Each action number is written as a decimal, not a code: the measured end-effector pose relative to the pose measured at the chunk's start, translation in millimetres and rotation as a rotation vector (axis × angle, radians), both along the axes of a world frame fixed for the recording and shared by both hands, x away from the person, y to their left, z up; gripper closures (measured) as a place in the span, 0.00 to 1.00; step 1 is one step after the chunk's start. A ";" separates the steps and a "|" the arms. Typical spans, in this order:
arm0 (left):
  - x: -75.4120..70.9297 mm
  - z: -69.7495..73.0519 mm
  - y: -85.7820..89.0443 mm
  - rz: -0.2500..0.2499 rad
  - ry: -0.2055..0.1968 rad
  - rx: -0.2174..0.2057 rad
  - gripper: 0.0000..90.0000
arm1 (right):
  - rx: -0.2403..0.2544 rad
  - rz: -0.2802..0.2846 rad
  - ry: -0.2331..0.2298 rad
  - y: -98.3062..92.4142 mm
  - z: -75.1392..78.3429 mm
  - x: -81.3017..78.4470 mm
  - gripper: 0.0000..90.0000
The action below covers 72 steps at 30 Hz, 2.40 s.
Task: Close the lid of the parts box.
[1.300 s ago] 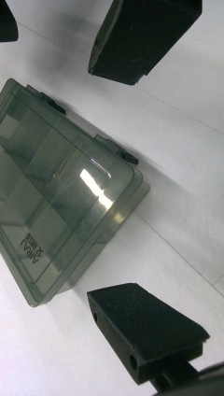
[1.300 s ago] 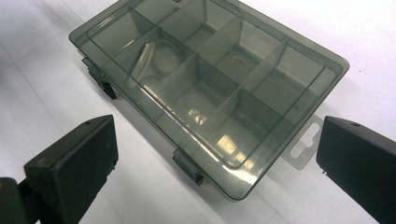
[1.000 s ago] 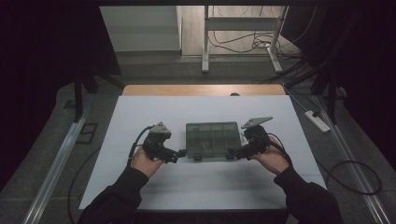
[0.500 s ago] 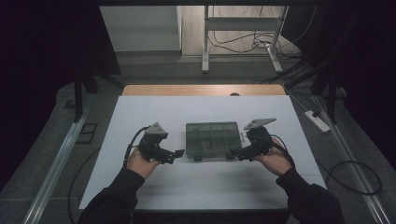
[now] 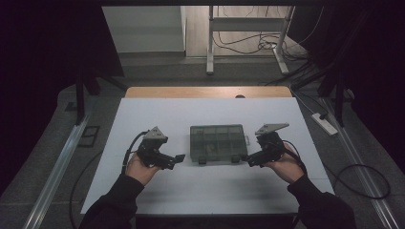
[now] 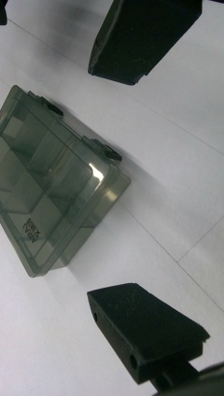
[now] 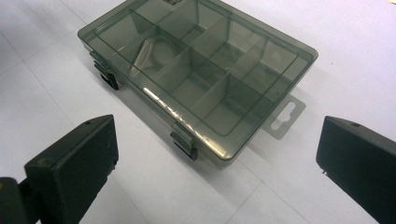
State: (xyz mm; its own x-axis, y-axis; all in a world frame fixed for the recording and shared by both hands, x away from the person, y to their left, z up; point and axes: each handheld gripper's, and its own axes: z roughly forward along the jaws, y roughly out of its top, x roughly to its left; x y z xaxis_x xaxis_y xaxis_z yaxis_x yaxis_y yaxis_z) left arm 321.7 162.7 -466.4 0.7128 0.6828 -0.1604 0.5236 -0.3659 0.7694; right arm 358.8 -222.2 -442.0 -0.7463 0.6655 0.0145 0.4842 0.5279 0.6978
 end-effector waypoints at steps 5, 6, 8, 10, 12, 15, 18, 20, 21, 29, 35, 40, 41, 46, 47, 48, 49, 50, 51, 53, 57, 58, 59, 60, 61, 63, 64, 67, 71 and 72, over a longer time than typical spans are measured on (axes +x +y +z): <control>-4.1 0.8 3.8 0.005 -0.002 -0.005 0.00 | -0.004 -0.004 -0.005 -3.6 0.7 -3.1 0.00; -5.0 0.8 4.5 0.005 -0.002 -0.005 0.00 | -0.005 -0.004 -0.007 -4.6 0.5 -3.8 0.00; -6.6 1.0 5.9 0.009 -0.004 -0.003 0.00 | -0.009 -0.010 -0.004 -5.8 0.6 -5.2 0.00; -8.7 1.6 7.8 0.010 -0.007 -0.005 0.00 | -0.008 -0.012 -0.004 -7.3 0.6 -6.3 0.00; -10.7 2.2 9.5 0.013 -0.011 -0.006 0.00 | -0.007 -0.014 -0.004 -8.8 1.1 -7.8 0.00; -13.1 2.6 11.8 0.018 -0.013 -0.009 0.00 | -0.006 -0.013 -0.007 -11.2 1.5 -9.4 0.00; -15.8 3.0 14.6 0.024 -0.015 -0.010 0.00 | -0.004 -0.020 -0.005 -14.0 2.0 -12.0 0.00; -17.2 3.2 15.6 0.026 -0.014 -0.012 0.00 | -0.004 -0.022 -0.007 -15.5 2.2 -13.2 0.00; -18.5 3.3 16.6 0.027 -0.016 -0.011 0.00 | -0.004 -0.024 -0.007 -17.0 2.6 -14.5 0.00; -24.1 3.8 20.7 0.033 -0.017 -0.010 0.00 | -0.002 -0.034 -0.008 -23.1 2.7 -20.1 0.00; -29.6 3.8 24.4 0.038 -0.017 -0.011 0.00 | 0.001 -0.042 -0.008 -25.9 2.5 -23.5 0.00; -34.3 3.9 27.4 0.041 -0.019 -0.005 0.00 | -0.002 -0.046 -0.007 -28.7 2.2 -26.4 0.00; -35.2 4.0 28.2 0.041 -0.020 -0.004 0.00 | -0.003 -0.046 -0.007 -29.4 2.2 -27.0 0.00; -39.9 3.9 32.2 0.052 -0.021 -0.004 0.00 | -0.005 -0.056 -0.005 -32.8 2.0 -30.5 0.00; -40.8 3.9 32.8 0.053 -0.020 -0.006 0.00 | -0.007 -0.057 -0.010 -33.9 1.9 -31.0 0.00; -41.6 4.0 33.5 0.055 -0.022 -0.004 0.00 | -0.006 -0.058 -0.010 -34.8 1.8 -31.6 0.00; -42.2 4.1 34.1 0.055 -0.023 -0.003 0.00 | -0.007 -0.061 -0.011 -35.7 1.7 -32.2 0.00; -43.2 4.1 34.8 0.058 -0.023 -0.005 0.00 | -0.006 -0.064 -0.008 -36.3 1.6 -32.8 0.00; -43.8 4.1 35.4 0.059 -0.024 -0.005 0.00 | -0.008 -0.063 -0.010 -37.3 1.5 -33.3 0.00; -45.4 4.2 37.1 0.063 -0.024 -0.006 0.00 | -0.007 -0.070 -0.005 -38.7 1.3 -34.7 0.00; -47.9 4.1 39.9 0.069 -0.025 -0.009 0.00 | -0.005 -0.078 -0.005 -42.6 1.0 -36.9 0.00; -48.6 4.1 40.8 0.070 -0.025 -0.008 0.00 | -0.006 -0.079 -0.007 -43.6 1.1 -37.3 0.00; -49.3 4.1 41.3 0.074 -0.024 -0.010 0.00 | -0.004 -0.083 -0.006 -44.8 1.2 -38.3 0.00; -49.8 4.1 42.0 0.074 -0.025 -0.009 0.00 | -0.004 -0.082 -0.009 -45.9 1.2 -38.6 0.00; -50.4 4.1 42.7 0.077 -0.025 -0.009 0.00 | -0.003 -0.086 -0.007 -46.8 1.3 -39.3 0.00; -51.5 4.2 44.0 0.079 -0.027 -0.010 0.00 | -0.001 -0.091 -0.006 -48.5 1.3 -40.5 0.00; -51.9 4.3 44.5 0.081 -0.027 -0.010 0.00 | -0.003 -0.092 -0.008 -49.5 1.3 -40.9 0.00; -53.7 4.4 46.2 0.086 -0.027 -0.011 0.00 | -0.001 -0.098 -0.006 -51.7 1.2 -42.7 0.00; -56.5 4.7 48.8 0.093 -0.026 -0.010 0.00 | 0.003 -0.104 -0.009 -54.5 1.5 -44.7 0.00; -57.2 4.8 49.5 0.095 -0.026 -0.011 0.00 | 0.004 -0.105 -0.009 -55.6 1.8 -45.3 0.00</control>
